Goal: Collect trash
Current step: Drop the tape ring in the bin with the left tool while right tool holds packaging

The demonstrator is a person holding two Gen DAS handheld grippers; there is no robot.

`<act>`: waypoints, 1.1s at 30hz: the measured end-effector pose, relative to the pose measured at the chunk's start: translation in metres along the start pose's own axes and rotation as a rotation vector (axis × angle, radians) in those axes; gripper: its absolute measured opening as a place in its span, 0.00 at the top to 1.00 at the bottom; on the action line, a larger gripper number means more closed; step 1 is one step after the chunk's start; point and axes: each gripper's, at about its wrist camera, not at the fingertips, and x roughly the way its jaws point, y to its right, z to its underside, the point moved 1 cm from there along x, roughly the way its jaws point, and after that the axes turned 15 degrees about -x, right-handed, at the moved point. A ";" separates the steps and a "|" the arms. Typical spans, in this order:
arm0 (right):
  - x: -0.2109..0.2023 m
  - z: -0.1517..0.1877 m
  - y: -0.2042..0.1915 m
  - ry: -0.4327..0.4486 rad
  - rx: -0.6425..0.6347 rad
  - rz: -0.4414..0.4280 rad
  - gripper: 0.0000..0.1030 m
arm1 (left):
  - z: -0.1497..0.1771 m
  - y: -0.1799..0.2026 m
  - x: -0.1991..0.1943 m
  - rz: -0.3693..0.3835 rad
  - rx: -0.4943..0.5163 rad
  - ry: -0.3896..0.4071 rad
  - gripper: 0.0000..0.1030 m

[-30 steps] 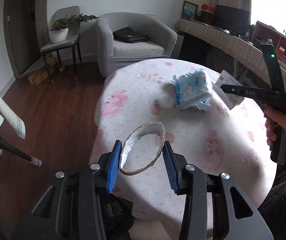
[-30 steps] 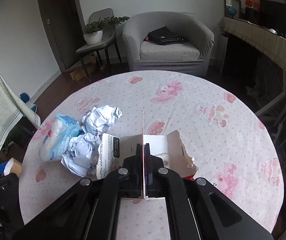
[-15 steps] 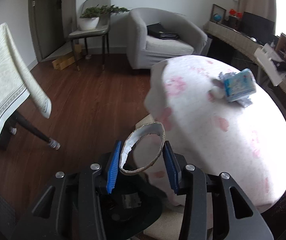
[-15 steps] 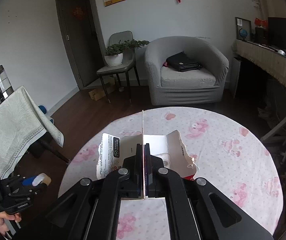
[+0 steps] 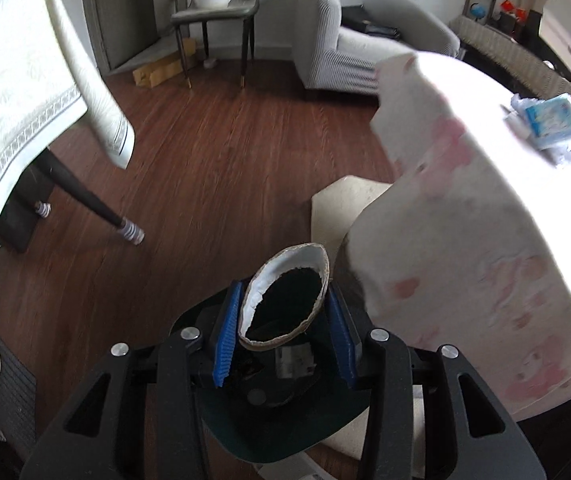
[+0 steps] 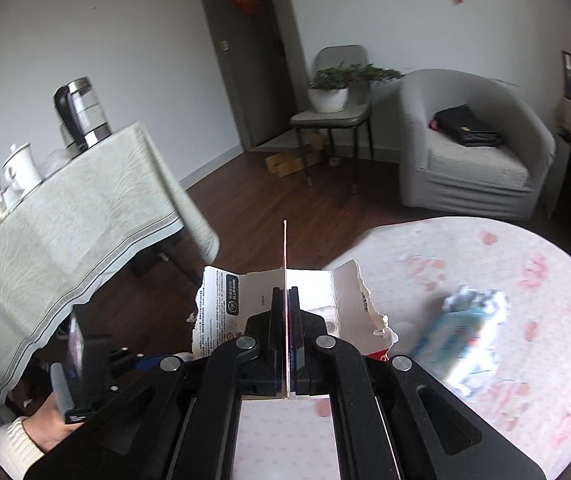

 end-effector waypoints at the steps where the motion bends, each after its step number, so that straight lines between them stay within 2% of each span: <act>1: 0.007 -0.002 -0.007 -0.008 -0.014 -0.014 0.98 | 0.002 -0.003 0.002 -0.004 -0.003 -0.007 0.57; 10: 0.052 -0.004 -0.063 -0.060 -0.022 -0.151 0.98 | 0.022 -0.034 0.034 -0.050 -0.034 -0.125 0.57; 20: 0.100 -0.004 -0.101 -0.150 -0.047 -0.193 0.98 | 0.050 -0.059 0.060 -0.086 -0.040 -0.245 0.55; 24: 0.117 0.001 -0.113 -0.186 -0.066 -0.203 0.98 | 0.054 -0.068 0.058 -0.085 -0.041 -0.244 0.44; 33: 0.155 0.020 -0.138 -0.287 -0.127 -0.201 0.98 | 0.045 -0.096 0.030 -0.053 -0.109 -0.174 0.41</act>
